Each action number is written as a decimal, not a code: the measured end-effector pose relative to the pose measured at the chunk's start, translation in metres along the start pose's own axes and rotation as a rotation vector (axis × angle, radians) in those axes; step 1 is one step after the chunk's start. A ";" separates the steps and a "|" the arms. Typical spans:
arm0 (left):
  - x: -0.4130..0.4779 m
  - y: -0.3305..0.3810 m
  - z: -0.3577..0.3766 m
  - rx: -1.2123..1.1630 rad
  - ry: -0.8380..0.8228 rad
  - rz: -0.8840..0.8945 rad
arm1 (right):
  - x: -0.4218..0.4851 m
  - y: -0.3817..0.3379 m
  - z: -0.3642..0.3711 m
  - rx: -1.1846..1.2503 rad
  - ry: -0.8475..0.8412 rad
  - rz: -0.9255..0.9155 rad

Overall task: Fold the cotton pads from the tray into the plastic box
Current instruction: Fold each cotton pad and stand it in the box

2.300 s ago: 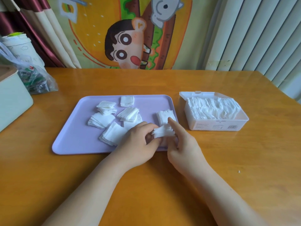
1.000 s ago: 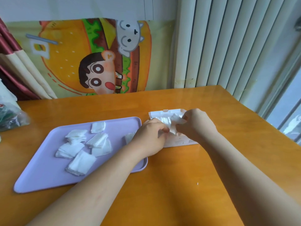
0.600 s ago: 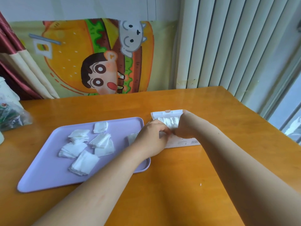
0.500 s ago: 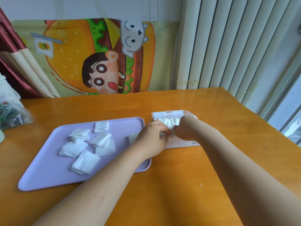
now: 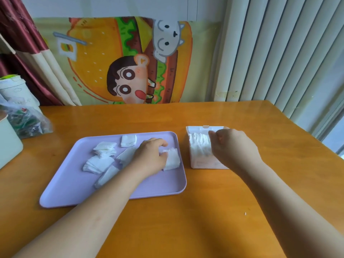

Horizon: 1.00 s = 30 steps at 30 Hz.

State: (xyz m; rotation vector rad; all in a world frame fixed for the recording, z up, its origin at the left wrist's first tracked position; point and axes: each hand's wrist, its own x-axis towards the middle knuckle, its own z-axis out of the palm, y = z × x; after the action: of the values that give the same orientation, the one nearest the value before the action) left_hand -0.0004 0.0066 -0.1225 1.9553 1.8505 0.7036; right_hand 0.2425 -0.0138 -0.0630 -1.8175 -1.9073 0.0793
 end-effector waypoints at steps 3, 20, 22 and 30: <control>0.000 -0.007 0.004 -0.032 -0.122 -0.044 | -0.022 -0.025 0.013 0.340 -0.039 -0.061; -0.065 -0.031 -0.011 -0.701 0.011 -0.114 | -0.070 -0.053 0.102 0.778 -0.144 -0.049; -0.068 -0.031 -0.008 -0.752 -0.009 -0.069 | -0.068 -0.050 0.104 0.821 -0.136 -0.008; -0.067 -0.037 -0.013 -0.901 -0.107 -0.045 | -0.065 -0.049 0.102 0.998 -0.085 0.078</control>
State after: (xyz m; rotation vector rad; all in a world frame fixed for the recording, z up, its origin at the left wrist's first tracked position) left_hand -0.0396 -0.0580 -0.1409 1.3111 1.1743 1.1335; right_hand 0.1569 -0.0511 -0.1543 -1.1813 -1.4101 0.9566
